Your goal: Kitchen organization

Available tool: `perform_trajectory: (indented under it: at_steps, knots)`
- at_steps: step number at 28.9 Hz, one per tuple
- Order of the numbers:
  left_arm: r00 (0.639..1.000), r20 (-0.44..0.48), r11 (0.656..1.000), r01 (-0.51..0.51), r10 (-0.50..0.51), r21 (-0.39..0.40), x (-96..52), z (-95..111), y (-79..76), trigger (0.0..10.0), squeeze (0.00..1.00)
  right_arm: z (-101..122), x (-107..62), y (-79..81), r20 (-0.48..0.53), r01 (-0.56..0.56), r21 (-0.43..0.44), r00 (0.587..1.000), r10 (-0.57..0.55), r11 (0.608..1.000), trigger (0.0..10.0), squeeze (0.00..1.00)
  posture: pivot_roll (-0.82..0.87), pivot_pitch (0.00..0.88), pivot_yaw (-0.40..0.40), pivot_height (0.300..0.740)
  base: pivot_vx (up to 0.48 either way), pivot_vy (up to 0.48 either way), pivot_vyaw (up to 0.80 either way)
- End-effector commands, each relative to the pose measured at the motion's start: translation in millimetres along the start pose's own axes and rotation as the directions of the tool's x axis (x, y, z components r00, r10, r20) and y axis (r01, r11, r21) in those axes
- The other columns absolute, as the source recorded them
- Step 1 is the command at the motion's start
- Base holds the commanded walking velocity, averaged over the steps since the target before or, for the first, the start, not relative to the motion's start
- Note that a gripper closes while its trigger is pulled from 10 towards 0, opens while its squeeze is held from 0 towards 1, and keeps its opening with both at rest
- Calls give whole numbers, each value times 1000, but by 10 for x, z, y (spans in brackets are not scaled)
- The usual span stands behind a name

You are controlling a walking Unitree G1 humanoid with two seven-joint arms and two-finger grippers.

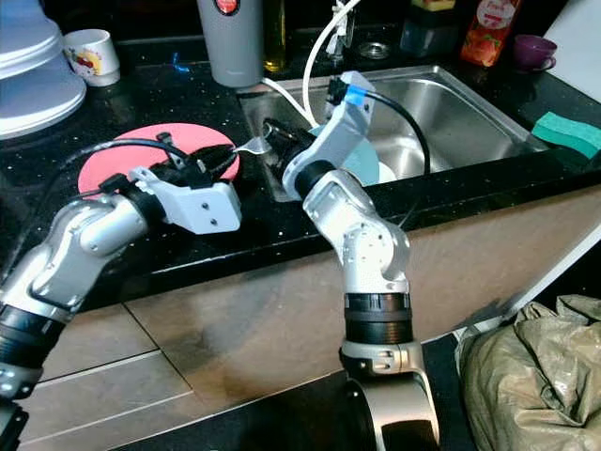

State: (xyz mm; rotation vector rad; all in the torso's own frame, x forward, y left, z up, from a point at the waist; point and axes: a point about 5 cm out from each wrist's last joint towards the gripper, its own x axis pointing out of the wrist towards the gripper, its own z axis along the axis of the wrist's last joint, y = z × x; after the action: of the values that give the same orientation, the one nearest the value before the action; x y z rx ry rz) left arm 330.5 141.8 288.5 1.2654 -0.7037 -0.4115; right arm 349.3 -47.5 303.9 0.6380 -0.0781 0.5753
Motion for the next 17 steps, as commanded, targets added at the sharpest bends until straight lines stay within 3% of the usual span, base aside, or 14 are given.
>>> perform_trajectory:
  at_steps: [1,4,5,6,7,14,17]
  knots:
    - [1000,0,1000,-20,20,-8,16,-3,51,10000,1000,-26,3,-13,-4,15,15,1000,-15,1000,0,0,61,141,-29,740,0,0,0]
    - [1000,-8,999,-30,30,15,14,-6,74,10000,1000,-16,3,-17,1,18,20,1000,-18,1000,0,0,60,141,-29,740,0,0,0]
    - [999,-8,999,-31,31,25,13,-4,80,10000,784,-6,4,-25,5,21,23,1000,-21,1000,0,0,60,141,-29,740,0,0,0]
    - [999,-7,999,-31,31,30,13,-2,82,10000,784,0,5,-30,8,23,25,1000,-23,999,0,0,60,141,-29,740,0,0,0]
    - [999,-6,999,-34,34,31,13,6,92,10000,0,19,7,-43,14,28,27,999,-29,999,0,0,61,139,-29,740,0,0,0]
    - [999,-13,998,-49,49,46,-7,28,144,10000,0,299,24,-271,119,112,96,985,-123,989,0,0,63,141,-29,740,0,0,0]
    - [998,-36,998,-42,44,56,-44,-8,155,10000,0,600,-6,-555,230,219,191,938,-260,957,0,0,63,141,-29,740,0,0,0]
